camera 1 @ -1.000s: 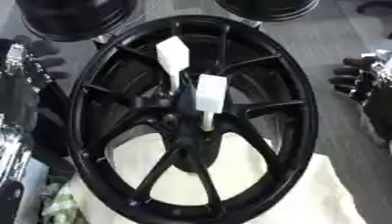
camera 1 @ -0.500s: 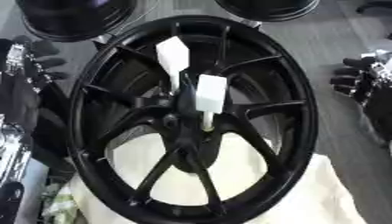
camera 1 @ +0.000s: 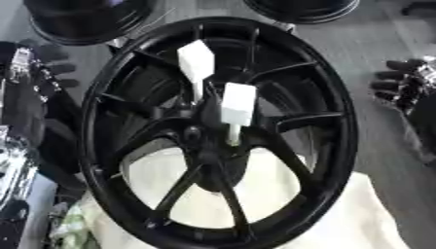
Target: Pull the pin out of the wheel hub.
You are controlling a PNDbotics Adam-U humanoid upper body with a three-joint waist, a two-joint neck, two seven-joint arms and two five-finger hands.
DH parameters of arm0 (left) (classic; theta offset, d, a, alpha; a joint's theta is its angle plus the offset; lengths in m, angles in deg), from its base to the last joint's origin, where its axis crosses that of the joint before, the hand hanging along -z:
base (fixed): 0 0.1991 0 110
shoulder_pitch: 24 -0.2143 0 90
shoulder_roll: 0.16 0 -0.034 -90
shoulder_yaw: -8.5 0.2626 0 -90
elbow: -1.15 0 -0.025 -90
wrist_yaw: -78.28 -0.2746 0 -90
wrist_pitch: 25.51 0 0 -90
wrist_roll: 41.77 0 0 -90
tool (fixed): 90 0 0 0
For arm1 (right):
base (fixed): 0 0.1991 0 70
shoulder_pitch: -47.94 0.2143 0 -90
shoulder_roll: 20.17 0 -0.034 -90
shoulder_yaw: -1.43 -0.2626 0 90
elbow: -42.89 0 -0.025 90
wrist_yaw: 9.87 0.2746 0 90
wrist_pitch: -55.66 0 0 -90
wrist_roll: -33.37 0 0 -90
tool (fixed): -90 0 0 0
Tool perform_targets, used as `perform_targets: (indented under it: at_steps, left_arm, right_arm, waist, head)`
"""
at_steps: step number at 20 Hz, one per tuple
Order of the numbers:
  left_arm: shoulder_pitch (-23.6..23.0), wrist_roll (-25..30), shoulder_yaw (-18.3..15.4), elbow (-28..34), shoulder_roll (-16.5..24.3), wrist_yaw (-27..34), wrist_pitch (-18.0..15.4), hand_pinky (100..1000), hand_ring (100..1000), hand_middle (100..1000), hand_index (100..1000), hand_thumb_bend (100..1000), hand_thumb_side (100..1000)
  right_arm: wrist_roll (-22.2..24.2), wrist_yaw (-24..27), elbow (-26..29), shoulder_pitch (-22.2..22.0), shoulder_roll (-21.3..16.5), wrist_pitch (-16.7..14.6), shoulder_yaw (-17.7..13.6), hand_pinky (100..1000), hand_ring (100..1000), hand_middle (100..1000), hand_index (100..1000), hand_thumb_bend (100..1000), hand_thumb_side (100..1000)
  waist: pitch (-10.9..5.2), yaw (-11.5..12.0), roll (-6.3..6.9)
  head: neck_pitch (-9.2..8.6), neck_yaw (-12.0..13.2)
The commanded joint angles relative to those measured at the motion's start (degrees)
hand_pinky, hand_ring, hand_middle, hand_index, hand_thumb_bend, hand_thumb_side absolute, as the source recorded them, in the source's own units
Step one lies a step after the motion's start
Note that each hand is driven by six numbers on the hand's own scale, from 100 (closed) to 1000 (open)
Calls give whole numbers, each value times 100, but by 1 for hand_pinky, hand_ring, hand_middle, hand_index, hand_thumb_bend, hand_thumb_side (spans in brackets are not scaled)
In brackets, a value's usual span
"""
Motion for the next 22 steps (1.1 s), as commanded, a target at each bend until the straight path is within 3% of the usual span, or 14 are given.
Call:
perform_targets:
  at_steps: [1,6,14,18,22]
  left_arm:
    - [14,-22,-61,103,220,3,-9,650,713,686,760,100,846]
    - [-51,-35,-73,85,293,-5,-9,650,714,686,760,100,847]
    - [-161,-33,-73,52,439,-28,-11,650,715,687,760,100,849]
    - [-201,-39,-78,54,493,-32,-18,650,717,688,760,100,848]
    - [-252,-54,-88,63,553,-46,-26,651,718,689,760,100,848]
  right_arm:
    - [18,223,388,156,-522,-137,-85,862,798,751,851,100,735]
    - [304,558,936,581,-1246,-284,46,866,819,770,864,100,678]
    - [730,779,1557,1577,-2265,-104,506,864,827,777,866,100,577]
    - [994,553,1577,2152,-2463,-25,833,866,834,782,874,100,508]
    - [1368,36,1578,2785,-2273,241,1214,868,842,789,883,100,438]
  waist:
    - [-134,-30,-47]
    - [-195,-96,-109]
    - [-261,-194,-227]
    - [-293,-229,-270]
    - [-314,-281,-302]
  head:
    - [-8,93]
    - [69,125]
    - [138,119]
    - [163,125]
    - [202,110]
